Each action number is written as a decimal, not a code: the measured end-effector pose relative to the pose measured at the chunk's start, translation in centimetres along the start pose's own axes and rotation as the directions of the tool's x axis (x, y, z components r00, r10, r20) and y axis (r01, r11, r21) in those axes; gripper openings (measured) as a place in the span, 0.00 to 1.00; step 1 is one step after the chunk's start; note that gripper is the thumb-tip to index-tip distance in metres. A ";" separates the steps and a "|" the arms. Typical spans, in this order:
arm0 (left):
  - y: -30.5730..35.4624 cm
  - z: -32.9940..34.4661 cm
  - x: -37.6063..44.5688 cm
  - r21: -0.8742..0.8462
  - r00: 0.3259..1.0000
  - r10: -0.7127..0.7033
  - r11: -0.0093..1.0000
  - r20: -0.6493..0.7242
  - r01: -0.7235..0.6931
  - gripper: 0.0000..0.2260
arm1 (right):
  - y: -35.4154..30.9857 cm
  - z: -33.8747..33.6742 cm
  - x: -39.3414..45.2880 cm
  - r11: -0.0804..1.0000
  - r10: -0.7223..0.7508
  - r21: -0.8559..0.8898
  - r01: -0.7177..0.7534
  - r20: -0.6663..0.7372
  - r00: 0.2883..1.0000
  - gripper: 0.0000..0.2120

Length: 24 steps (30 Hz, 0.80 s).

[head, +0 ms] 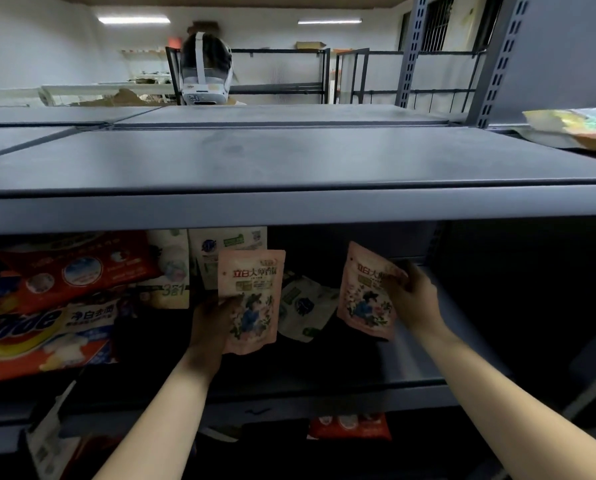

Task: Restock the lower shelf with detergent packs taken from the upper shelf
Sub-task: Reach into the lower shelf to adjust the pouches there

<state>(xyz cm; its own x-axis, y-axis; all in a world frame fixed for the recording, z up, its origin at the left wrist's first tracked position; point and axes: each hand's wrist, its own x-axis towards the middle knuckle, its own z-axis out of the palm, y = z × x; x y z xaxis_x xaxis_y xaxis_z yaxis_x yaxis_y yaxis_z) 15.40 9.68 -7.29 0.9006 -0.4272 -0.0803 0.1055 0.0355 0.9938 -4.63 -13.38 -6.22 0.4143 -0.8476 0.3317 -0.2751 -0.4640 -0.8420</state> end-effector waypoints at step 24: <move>3.5 12.0 -17.9 0.236 0.883 0.458 0.851 0.101 -0.468 0.11 | -1.7 -14.3 -9.1 0.980 -0.180 0.025 0.198 -0.322 0.930 0.08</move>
<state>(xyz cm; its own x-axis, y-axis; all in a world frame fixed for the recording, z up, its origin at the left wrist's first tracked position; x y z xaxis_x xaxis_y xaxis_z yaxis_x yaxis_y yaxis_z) -5.40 6.59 -1.45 0.8011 -0.4524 0.3919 -0.4317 0.0169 0.9019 -20.37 -8.55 -1.76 0.1554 -0.7872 0.5968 -0.1655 -0.6164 -0.7699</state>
